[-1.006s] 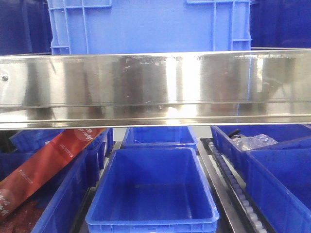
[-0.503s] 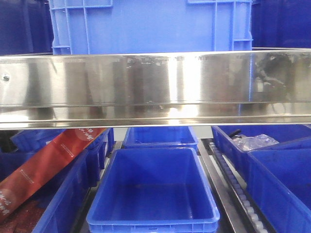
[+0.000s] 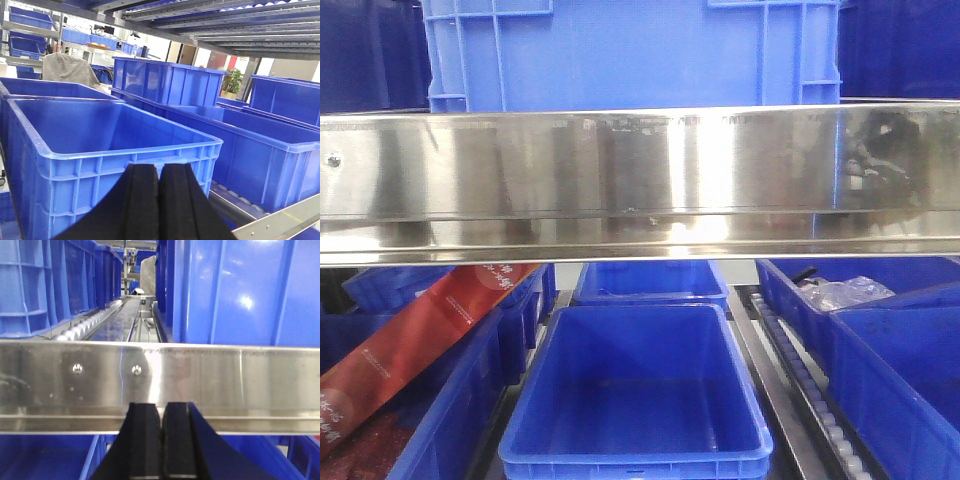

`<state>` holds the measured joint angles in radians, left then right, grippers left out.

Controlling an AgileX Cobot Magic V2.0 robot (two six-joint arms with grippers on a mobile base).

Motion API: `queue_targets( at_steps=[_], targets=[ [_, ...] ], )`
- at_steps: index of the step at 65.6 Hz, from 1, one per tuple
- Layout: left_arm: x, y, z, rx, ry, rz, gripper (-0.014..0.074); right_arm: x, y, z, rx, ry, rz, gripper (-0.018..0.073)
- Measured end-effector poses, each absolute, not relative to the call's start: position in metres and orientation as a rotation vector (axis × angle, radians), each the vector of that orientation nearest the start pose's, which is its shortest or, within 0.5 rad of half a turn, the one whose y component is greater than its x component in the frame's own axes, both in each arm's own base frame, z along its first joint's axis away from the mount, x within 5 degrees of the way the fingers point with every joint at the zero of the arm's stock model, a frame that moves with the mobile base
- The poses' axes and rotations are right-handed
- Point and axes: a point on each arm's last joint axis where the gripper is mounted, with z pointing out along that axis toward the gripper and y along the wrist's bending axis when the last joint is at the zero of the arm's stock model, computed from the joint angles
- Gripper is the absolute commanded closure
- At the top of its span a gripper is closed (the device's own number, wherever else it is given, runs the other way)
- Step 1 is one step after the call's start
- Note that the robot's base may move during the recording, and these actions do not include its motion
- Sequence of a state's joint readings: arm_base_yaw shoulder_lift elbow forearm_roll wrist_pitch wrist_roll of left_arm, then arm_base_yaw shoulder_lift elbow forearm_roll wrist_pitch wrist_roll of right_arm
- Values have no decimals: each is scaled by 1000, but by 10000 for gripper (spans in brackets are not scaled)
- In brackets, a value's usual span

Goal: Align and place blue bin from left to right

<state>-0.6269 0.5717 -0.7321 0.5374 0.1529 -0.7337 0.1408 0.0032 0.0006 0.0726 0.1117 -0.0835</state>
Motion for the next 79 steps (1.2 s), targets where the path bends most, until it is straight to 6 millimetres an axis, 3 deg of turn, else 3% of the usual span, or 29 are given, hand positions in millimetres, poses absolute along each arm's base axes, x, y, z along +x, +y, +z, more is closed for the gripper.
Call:
queue_targets(
  at_steps=[79],
  targets=[
    [94,-59,401,250,1464,-618,707,56,8,209,-117,1523,107,637]
  ],
)
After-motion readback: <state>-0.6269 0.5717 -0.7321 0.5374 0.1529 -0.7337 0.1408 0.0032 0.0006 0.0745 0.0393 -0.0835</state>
